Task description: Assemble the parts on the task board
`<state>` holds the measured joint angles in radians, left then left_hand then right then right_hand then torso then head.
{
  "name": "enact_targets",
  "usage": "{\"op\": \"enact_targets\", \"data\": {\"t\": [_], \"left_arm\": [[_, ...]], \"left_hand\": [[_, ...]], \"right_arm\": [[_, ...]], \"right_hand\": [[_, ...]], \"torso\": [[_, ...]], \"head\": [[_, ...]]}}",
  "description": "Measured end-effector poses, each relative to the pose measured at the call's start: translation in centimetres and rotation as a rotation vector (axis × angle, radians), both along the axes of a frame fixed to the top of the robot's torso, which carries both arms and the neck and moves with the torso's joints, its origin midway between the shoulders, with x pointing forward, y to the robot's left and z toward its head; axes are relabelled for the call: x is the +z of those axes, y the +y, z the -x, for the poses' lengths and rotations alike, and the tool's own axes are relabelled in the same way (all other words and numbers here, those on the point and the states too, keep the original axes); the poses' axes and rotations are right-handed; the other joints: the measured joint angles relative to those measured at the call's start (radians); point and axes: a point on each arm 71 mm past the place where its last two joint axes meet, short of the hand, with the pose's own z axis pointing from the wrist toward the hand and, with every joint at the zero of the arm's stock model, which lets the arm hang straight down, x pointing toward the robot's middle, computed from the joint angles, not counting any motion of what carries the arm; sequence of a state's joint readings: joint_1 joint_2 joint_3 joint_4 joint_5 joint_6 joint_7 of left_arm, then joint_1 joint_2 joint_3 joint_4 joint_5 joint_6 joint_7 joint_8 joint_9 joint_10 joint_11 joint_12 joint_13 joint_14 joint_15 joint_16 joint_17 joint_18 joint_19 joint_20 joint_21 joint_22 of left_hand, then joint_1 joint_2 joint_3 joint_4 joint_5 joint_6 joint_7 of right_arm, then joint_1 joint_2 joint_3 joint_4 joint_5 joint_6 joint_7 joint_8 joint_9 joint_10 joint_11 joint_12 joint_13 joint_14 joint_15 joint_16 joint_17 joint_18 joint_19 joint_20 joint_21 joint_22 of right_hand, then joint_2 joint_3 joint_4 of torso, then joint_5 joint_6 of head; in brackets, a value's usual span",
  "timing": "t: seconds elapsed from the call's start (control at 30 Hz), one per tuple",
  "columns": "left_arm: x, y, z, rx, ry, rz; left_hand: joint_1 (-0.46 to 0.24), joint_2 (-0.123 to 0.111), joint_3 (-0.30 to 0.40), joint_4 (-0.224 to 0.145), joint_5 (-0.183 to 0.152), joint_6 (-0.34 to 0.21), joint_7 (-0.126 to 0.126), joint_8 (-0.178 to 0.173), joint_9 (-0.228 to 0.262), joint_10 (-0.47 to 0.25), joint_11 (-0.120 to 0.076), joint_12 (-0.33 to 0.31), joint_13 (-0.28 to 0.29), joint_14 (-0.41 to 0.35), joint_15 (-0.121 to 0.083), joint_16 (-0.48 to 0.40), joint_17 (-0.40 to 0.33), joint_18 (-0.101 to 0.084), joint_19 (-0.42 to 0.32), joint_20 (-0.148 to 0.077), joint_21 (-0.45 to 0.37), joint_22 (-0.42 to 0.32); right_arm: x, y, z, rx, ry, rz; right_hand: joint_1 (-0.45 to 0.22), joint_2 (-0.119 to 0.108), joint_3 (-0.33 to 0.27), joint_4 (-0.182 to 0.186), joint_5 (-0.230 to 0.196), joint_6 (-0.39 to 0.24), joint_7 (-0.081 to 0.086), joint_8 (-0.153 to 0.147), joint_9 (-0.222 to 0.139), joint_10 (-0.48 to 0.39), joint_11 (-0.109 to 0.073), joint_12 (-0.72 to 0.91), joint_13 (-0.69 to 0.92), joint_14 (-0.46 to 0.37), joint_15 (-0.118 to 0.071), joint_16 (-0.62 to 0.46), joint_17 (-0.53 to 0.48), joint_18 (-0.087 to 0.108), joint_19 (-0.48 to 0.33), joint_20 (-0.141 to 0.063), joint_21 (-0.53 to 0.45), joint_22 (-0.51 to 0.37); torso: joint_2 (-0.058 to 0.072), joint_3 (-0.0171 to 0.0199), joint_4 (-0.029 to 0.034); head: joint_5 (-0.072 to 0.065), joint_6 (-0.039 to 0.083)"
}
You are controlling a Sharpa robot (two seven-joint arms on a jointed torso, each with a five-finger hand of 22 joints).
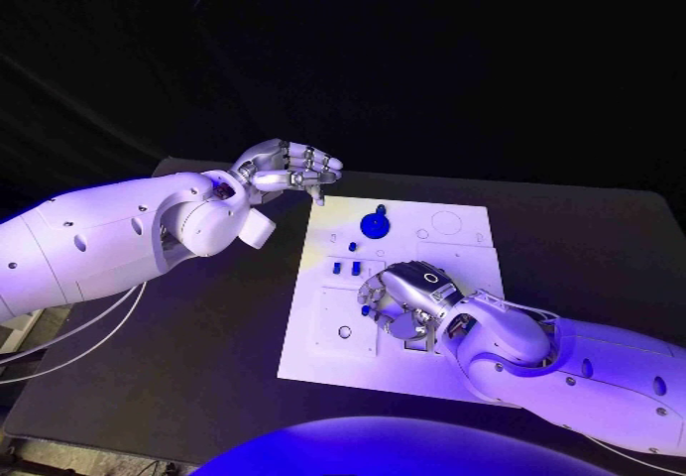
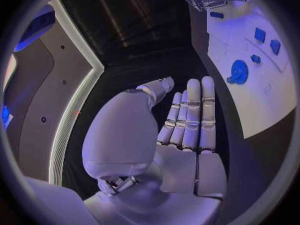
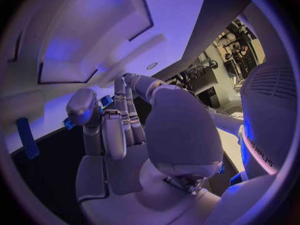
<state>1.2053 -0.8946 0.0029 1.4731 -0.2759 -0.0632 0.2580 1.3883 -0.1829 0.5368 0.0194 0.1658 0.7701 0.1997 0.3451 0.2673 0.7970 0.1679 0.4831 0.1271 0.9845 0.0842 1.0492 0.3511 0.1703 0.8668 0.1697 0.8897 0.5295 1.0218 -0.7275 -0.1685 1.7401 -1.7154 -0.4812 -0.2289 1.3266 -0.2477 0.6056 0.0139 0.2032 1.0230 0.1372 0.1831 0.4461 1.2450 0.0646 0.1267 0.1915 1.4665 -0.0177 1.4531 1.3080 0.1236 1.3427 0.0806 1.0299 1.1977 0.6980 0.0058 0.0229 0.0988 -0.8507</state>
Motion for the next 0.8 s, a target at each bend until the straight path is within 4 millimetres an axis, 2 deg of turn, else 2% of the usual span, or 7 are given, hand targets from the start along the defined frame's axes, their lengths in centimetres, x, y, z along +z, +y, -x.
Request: {"op": "enact_targets", "data": {"t": [0.37, 0.47, 0.6, 0.73, 0.8], "left_arm": [[0.0, 0.0, 0.0, 0.000, 0.003, -0.002], [0.0, 0.0, 0.0, 0.000, 0.003, -0.002], [0.0, 0.1, 0.0, 0.001, 0.004, -0.003], [0.0, 0.1, 0.0, 0.001, 0.004, -0.003], [0.0, 0.2, 0.0, 0.002, 0.004, -0.003]], "left_hand": [[0.000, 0.000, 0.000, 0.000, 0.000, -0.003, -0.003, 0.006, 0.000, 0.000, 0.000, 0.000, 0.000, 0.000, 0.000, 0.000, 0.000, 0.000, 0.000, 0.000, 0.000, 0.000], [0.000, 0.000, 0.000, 0.000, 0.000, -0.003, -0.004, 0.006, 0.000, -0.007, 0.000, 0.000, 0.000, 0.000, 0.000, 0.000, 0.000, 0.000, 0.000, 0.000, 0.000, 0.000], [0.000, 0.000, 0.000, 0.000, 0.000, -0.003, -0.004, 0.006, 0.000, -0.007, 0.000, 0.000, 0.000, 0.000, 0.000, 0.000, 0.000, 0.000, 0.000, 0.000, 0.000, 0.000], [0.000, 0.000, 0.000, 0.000, 0.000, -0.003, -0.004, 0.006, 0.000, -0.007, 0.000, 0.000, 0.000, 0.000, 0.000, 0.000, 0.000, 0.000, 0.000, 0.000, 0.000, 0.000], [0.000, 0.000, 0.000, 0.000, 0.000, -0.003, -0.004, 0.006, 0.000, -0.007, 0.000, 0.003, 0.000, 0.000, 0.000, 0.000, 0.000, 0.000, 0.000, 0.000, -0.002, 0.000]], "right_arm": [[0.0, -0.3, -0.1, -0.007, 0.008, 0.004], [0.0, -0.5, 0.0, -0.012, 0.008, 0.002], [0.3, -1.2, 0.2, -0.023, 0.007, -0.007], [1.3, -2.3, 0.3, -0.041, -0.005, -0.020], [2.3, -3.0, 0.0, -0.055, -0.017, -0.030]], "right_hand": [[-0.004, -0.004, -0.004, 0.004, 0.000, -0.004, -0.003, -0.006, -0.001, -0.004, 0.004, -0.005, -0.001, 0.000, 0.000, 0.000, 0.000, 0.000, -0.004, 0.004, -0.007, -0.005], [-0.010, -0.016, -0.008, 0.008, 0.000, -0.016, -0.002, -0.013, -0.004, -0.013, 0.005, -0.015, -0.003, 0.000, 0.000, 0.000, 0.000, 0.000, -0.004, 0.004, -0.011, -0.009], [-0.013, -0.021, -0.008, 0.008, 0.000, -0.020, 0.001, -0.018, -0.005, -0.020, 0.009, -0.020, -0.005, 0.000, 0.000, 0.000, 0.000, 0.000, -0.004, 0.004, -0.017, -0.010], [-0.011, -0.028, -0.014, 0.009, 0.000, -0.022, -0.002, -0.018, -0.005, -0.023, 0.005, -0.020, -0.006, 0.000, 0.000, 0.000, 0.000, 0.000, -0.004, 0.004, -0.017, -0.010], [-0.016, -0.032, -0.020, 0.015, -0.004, -0.026, 0.002, -0.023, -0.005, -0.023, 0.005, -0.021, -0.006, -0.002, 0.002, 0.000, 0.000, 0.000, -0.003, 0.004, -0.017, -0.010]], "torso": [[0.000, -0.0003, -0.0004], [0.000, 0.0000, -0.0005], [0.000, 0.0000, -0.0005], [0.000, 0.0000, -0.0007], [-0.001, 0.0000, -0.0007]], "head": [[0.001, 0.000], [0.001, 0.001], [0.000, 0.002], [-0.003, 0.006], [-0.006, 0.009]]}}
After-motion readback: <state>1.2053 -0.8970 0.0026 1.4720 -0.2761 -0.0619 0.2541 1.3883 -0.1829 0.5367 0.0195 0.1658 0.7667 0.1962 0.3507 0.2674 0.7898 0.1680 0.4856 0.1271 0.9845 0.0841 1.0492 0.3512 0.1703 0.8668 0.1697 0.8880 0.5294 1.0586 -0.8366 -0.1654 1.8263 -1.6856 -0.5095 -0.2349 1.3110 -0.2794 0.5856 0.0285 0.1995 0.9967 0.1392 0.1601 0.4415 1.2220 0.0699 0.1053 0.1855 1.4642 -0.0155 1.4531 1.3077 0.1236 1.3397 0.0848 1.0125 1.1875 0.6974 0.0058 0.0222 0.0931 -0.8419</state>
